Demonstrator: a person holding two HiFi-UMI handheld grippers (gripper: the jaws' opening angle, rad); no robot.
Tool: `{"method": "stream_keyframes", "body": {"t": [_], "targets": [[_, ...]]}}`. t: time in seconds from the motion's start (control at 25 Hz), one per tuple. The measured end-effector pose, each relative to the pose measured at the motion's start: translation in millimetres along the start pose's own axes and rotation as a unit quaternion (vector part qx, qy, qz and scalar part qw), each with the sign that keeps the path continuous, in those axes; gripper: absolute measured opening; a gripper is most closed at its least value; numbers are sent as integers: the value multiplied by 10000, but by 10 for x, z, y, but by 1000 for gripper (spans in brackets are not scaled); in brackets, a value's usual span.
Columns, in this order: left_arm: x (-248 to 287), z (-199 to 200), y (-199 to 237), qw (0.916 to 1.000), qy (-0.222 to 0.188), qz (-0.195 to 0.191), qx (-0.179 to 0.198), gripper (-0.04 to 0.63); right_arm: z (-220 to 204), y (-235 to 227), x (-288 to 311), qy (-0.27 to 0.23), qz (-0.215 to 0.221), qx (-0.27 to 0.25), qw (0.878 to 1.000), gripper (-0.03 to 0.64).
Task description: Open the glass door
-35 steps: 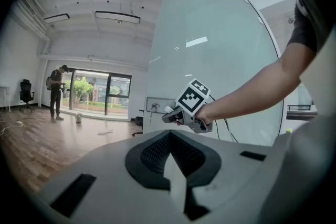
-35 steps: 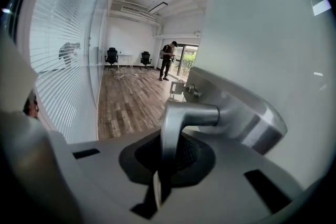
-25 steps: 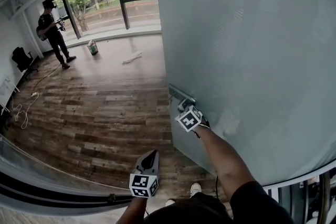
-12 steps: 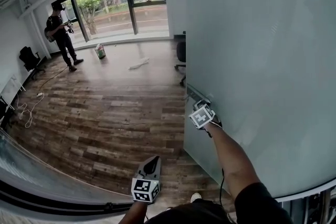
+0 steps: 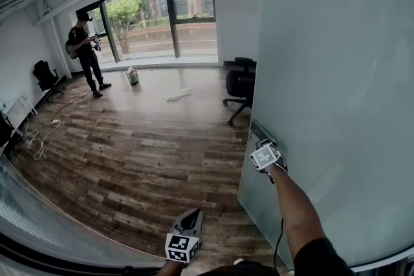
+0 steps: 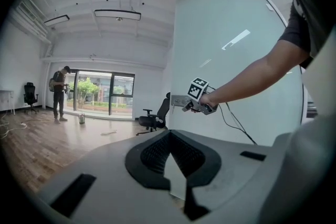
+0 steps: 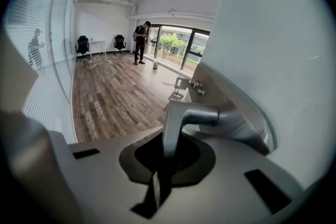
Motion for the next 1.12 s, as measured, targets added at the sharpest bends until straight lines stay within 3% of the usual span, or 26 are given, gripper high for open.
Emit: {"method": "stream_keyframes", "body": {"t": [0.16,0.32,0.48,0.8,0.96,1.12], "targets": [[183,14,-41,10000,-50,-22,-9,2,-64,-270,27,46,-56,260,9996,15],[383,86,-98,9999,-134,-35,-8,2,-43,-456,78,-89,208,439,9988,15],[571,50,-176,9999,-128,-14,-39,2,-150,-784,138,56,-71,518,9986,15],[928,23,-310,9998,-176,73,-70,2,-280,-1250,272,63,-45,901,9959,15],[1032,176,-412,9997,-174,68,-161,2,-296,-1452,229,106,-248,866,9959,15],[1032,164,-383,9993,-170,196,-283,2,-380,-1632,215,253,-104,869,9958,15]]}}
Point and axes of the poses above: the fingertips, and each gripper's own axes: x forward along the fingers, y to its left, z out of its top, the point moved 4 cm from there along -x, backward along the fingers, and after that the axes turned 1 degree about y, right-handed, at the moved point
